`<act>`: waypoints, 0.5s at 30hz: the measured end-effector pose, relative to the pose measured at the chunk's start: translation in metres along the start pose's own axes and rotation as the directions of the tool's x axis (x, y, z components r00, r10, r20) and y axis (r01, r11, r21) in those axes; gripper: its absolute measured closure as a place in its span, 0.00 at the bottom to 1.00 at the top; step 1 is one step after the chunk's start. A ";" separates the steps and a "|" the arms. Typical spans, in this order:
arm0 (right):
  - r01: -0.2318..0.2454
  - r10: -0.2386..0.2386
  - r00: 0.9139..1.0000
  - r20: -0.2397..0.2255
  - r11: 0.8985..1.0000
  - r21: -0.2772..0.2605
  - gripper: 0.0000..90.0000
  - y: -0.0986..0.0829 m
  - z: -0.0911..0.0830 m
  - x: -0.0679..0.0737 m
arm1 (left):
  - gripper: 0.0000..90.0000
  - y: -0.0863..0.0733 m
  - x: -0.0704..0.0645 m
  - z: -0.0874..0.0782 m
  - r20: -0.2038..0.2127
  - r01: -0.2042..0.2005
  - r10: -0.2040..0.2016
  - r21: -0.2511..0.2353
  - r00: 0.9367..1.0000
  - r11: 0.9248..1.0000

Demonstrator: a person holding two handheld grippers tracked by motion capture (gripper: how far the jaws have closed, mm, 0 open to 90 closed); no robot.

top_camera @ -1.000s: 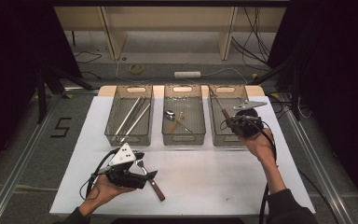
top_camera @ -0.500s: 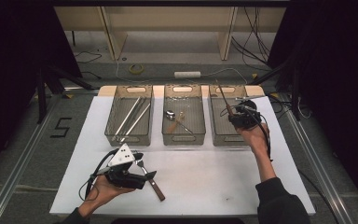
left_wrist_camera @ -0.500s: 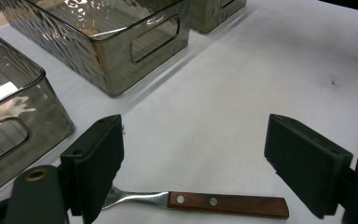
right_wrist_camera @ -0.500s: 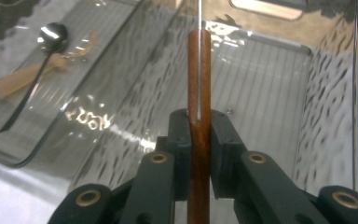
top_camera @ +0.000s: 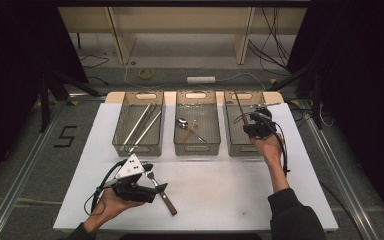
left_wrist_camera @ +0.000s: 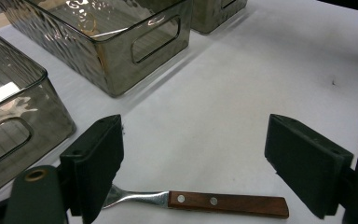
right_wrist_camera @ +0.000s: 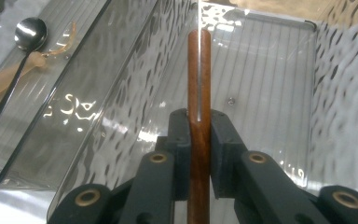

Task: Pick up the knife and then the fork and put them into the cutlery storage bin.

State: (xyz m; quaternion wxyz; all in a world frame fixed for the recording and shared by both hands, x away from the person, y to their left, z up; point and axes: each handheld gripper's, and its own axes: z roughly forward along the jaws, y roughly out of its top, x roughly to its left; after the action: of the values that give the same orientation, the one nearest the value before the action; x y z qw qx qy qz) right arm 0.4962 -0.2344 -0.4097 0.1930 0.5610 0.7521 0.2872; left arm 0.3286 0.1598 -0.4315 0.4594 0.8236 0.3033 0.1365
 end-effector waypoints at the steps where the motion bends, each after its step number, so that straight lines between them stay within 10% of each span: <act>1: -0.007 0.007 1.000 0.000 1.000 0.000 0.90 0.000 0.001 0.000 | 0.21 0.000 0.000 0.000 0.002 -0.001 0.001 0.000 1.000 1.000; 15: -0.026 0.024 0.997 -0.077 0.999 -0.026 0.66 -0.001 -0.005 0.000 | 0.21 0.000 0.000 0.000 -0.002 0.000 0.000 0.003 1.000 1.000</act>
State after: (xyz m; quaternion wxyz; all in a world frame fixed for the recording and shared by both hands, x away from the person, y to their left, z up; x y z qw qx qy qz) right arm 0.4922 -0.2356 -0.4065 0.1678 0.5561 0.7480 0.3210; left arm 0.3285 0.1597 -0.4313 0.4577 0.8242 0.3039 0.1370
